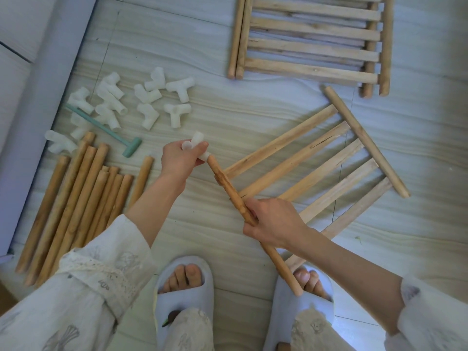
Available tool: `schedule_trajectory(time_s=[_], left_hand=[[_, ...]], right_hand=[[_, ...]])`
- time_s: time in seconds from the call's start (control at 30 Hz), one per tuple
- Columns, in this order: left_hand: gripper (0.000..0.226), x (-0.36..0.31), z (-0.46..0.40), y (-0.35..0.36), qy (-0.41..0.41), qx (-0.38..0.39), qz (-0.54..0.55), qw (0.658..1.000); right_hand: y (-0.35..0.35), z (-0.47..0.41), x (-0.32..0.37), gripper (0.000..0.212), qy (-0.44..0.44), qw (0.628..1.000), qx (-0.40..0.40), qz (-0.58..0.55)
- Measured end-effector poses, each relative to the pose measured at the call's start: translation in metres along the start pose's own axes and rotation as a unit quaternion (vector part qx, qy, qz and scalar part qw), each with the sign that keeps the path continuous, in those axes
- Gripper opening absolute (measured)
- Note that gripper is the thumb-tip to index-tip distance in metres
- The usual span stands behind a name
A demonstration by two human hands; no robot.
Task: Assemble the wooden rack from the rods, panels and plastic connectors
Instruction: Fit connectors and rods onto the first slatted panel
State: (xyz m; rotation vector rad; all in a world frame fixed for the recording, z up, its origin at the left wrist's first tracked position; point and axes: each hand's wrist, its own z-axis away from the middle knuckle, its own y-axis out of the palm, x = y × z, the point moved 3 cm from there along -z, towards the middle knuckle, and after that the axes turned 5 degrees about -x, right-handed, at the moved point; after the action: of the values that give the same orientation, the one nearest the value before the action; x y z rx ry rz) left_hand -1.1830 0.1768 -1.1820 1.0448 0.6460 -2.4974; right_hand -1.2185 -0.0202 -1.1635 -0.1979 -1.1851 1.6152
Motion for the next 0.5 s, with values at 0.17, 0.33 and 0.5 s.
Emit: schedule_trajectory(time_s=[0.17, 0.33, 0.5], left_hand=[[0.015, -0.009, -0.005, 0.003, 0.052, 0.021, -0.115, 0.992], [0.040, -0.017, 0.004, 0.011, 0.156, 0.035, -0.351, 0.922], [0.048, -0.018, 0.006, 0.008, 0.187, 0.013, -0.424, 0.886]], right_hand=[[0.003, 0.002, 0.001, 0.019, -0.007, 1.000, -0.017, 0.003], [0.004, 0.005, 0.001, 0.020, -0.028, 0.999, -0.029, 0.015], [0.005, 0.005, 0.004, 0.019, -0.049, 0.997, -0.058, -0.010]])
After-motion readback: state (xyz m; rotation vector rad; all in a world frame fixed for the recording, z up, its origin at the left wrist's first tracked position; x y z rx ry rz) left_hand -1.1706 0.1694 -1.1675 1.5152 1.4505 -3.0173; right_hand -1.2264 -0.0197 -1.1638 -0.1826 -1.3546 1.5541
